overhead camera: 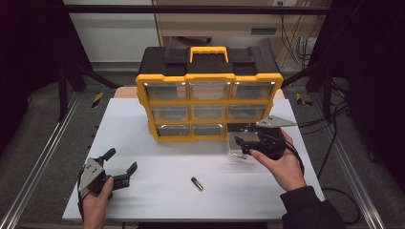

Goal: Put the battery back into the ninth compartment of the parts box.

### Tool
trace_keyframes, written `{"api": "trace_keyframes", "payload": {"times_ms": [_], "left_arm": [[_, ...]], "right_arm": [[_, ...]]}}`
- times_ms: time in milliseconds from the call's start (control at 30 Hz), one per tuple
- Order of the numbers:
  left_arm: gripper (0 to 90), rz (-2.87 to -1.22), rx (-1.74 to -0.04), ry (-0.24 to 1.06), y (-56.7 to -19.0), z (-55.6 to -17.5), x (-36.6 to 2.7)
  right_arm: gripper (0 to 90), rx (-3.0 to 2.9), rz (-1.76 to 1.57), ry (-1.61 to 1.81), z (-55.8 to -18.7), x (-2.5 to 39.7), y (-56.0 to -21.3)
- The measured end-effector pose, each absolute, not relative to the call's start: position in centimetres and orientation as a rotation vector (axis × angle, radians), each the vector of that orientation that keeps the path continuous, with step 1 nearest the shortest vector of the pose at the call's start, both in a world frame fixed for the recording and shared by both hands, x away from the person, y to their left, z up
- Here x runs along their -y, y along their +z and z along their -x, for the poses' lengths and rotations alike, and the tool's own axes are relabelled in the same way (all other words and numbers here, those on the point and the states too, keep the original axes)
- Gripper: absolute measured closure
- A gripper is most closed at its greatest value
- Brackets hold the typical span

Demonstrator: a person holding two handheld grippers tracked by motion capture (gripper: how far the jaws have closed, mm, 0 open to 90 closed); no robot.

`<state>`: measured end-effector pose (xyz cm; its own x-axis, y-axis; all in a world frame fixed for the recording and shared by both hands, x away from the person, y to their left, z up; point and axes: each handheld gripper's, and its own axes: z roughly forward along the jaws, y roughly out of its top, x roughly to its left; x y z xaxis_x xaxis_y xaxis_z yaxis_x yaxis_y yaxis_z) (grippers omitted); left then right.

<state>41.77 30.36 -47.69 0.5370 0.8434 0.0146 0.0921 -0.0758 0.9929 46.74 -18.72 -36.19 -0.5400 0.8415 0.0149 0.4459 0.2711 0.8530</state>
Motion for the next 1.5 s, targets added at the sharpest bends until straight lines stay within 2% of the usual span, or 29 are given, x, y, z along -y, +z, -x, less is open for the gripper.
{"api": "trace_keyframes", "payload": {"times_ms": [200,633,1500], "left_arm": [[2.2,-1.534,-0.832,0.761,-47.7,-41.7,-30.4],[1.9,-1.526,-0.834,0.77,-47.6,-41.7,-30.6],[1.8,-1.531,-0.831,0.769,-47.7,-41.7,-30.5]], "right_arm": [[9.4,-2.109,-1.124,1.237,-45.3,16.8,-36.0],[9.6,-2.175,-1.058,1.23,-43.7,13.4,-37.3],[11.9,-2.294,-1.023,1.207,-42.3,9.9,-40.2]]}}
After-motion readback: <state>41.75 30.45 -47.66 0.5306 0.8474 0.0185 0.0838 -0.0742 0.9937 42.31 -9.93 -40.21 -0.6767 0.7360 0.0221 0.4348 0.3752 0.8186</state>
